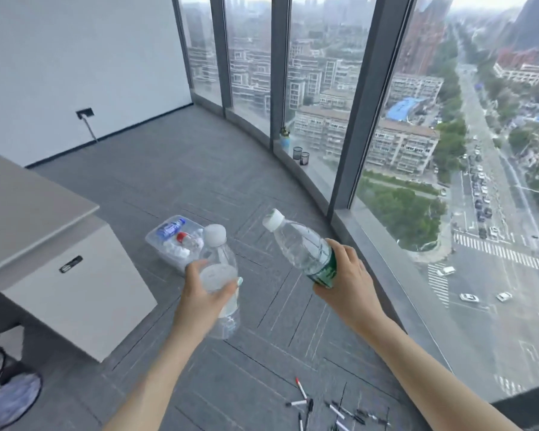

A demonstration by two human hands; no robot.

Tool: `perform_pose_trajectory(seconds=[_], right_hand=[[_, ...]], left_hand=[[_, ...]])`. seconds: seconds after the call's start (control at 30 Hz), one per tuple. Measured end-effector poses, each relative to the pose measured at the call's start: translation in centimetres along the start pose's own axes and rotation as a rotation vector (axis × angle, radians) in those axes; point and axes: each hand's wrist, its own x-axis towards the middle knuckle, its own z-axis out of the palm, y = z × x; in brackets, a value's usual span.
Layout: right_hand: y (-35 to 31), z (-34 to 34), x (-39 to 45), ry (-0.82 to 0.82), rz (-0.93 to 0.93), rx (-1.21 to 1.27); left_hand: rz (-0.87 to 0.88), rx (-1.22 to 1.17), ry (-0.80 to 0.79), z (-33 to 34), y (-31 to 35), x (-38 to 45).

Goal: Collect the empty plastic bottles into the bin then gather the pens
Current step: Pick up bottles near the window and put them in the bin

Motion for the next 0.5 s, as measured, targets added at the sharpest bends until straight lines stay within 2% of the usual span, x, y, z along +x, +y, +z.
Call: perform_pose_trajectory(seconds=[0.23,0.5], right_hand=[[-6.5,3.9,3.2,-0.073,-0.037,0.2],[-12.3,9.5,11.3,-0.072,0.111,0.363]], left_hand=[[-0.011,-0.125,0.08,-5.9,1.2,3.7],[-0.049,-0.288,0.098,-12.5,-0.3,14.5]])
